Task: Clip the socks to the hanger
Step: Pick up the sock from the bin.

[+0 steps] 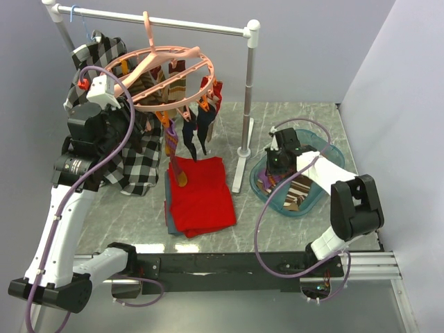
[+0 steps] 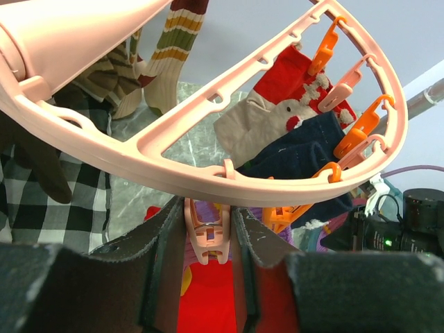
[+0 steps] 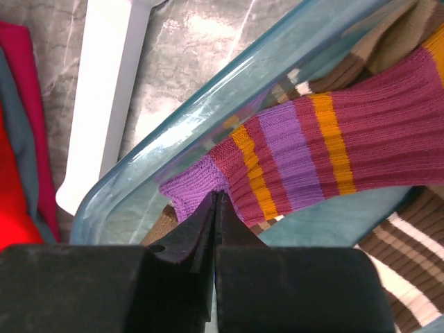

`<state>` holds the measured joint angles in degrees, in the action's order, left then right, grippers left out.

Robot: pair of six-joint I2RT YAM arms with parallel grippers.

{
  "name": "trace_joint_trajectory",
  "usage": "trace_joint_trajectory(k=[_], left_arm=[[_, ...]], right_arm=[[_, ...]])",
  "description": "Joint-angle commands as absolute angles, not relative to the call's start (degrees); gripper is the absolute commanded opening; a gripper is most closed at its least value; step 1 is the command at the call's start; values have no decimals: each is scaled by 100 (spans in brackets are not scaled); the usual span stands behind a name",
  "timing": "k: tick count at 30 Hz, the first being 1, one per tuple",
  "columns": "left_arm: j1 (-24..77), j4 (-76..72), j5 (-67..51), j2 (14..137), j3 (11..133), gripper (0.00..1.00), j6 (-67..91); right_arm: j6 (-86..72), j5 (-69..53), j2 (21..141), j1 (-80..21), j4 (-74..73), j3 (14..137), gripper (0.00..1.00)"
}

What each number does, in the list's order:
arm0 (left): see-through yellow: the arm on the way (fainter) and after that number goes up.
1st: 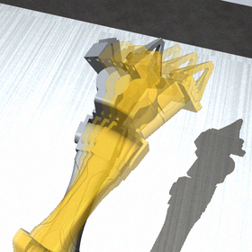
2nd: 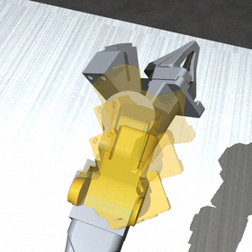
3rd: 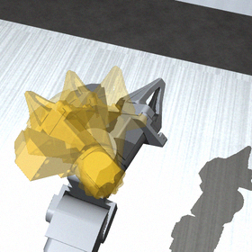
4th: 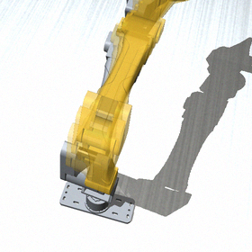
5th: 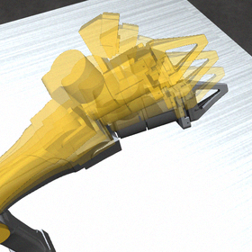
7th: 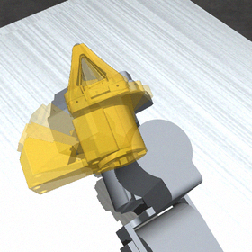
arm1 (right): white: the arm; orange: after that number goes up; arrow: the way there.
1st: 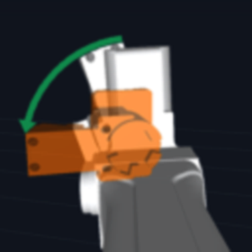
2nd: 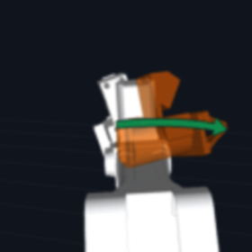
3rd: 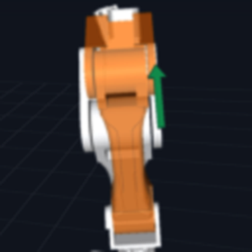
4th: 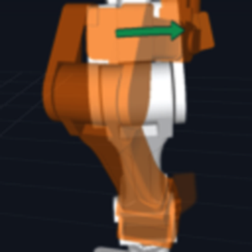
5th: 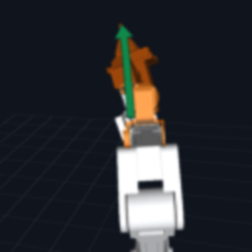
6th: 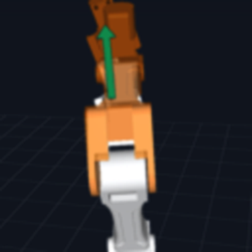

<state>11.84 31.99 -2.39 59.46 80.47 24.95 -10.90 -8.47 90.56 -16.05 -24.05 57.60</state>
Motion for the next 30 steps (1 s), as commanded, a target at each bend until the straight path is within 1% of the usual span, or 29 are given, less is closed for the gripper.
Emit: trace_joint_trajectory(k=[1,7,10,14,16,17,18,21,24,28,30], left_arm=[[1204,2979,-387,5827,8103,15,2531],[1204,3015,-439,5845,8226,15,2531],[1204,3023,-466,5845,8297,15,2540],[1213,3006,-536,5836,8306,15,2566],[1213,2997,-562,5827,8314,15,2593],[1213,2988,-606,5836,8323,15,2593],[1213,2980,-615,5827,8332,15,2619],[1213,2936,-659,5836,8341,15,2654],[1213,2883,-720,5854,8315,14,2715],[1222,2804,-791,5889,8271,14,2812],[1222,2769,-809,5897,8262,14,2865]], right_arm=[[-1063,-817,8719,-1538,-2346,5809,0],[-1239,-1115,8140,-1538,-2557,5932,0],[-1336,-1371,7621,-1538,-2663,6073,0],[-1528,-1879,7120,-1520,-2882,6468,0],[-1678,-2450,6979,-1521,-2804,6653,0],[-1975,-2652,6831,-1521,-2577,6671,0],[-2169,-3133,6751,-1529,-2392,6653,0],[-3065,-3769,6496,-1721,-1444,6513,0],[-3585,-3762,6407,-2064,-845,6635,0],[-4182,-3639,6504,-2924,-55,6811,0],[-4613,-3586,6653,-3224,613,6855,0]])
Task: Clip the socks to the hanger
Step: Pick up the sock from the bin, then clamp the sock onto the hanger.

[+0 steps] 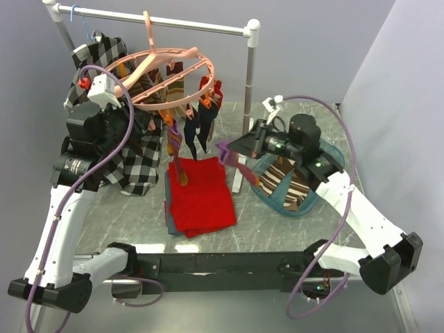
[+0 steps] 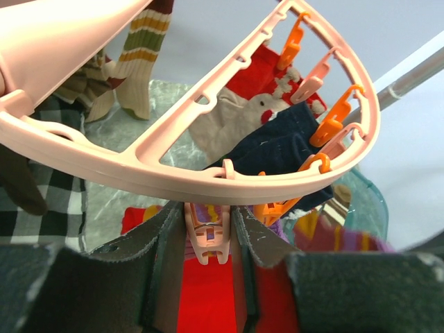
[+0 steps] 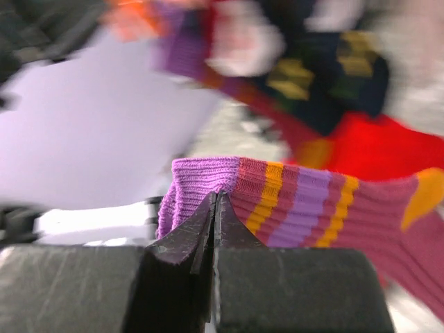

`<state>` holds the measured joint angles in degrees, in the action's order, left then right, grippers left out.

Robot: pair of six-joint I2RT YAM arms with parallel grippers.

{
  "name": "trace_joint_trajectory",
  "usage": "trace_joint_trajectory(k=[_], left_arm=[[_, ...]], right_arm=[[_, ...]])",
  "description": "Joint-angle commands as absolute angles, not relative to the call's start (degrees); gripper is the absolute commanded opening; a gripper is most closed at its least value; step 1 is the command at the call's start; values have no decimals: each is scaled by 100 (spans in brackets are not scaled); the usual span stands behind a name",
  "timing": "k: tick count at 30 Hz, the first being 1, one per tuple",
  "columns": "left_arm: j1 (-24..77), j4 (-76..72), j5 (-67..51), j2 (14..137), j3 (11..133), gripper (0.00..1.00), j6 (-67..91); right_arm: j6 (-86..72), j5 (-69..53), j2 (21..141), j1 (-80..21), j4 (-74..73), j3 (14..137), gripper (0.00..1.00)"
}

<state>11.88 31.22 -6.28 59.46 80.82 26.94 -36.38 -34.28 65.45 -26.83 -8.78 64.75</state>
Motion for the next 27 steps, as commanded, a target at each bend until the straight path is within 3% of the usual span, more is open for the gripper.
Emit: trace_joint_trajectory(k=[1,8,17,27], left_arm=[[1222,2734,-826,5906,8244,14,2891],[1222,2532,-949,5968,8191,13,3137],[1230,2277,-967,5950,7981,13,3349],[1257,2171,-853,5783,7805,14,3287]], right_arm=[[-4762,-3560,6732,-3365,824,6882,0],[-5659,-3147,7839,-4542,2239,7390,0],[-5889,-1759,8762,-4808,1969,7927,0],[-5836,-1160,9386,-4790,1345,8481,0]])
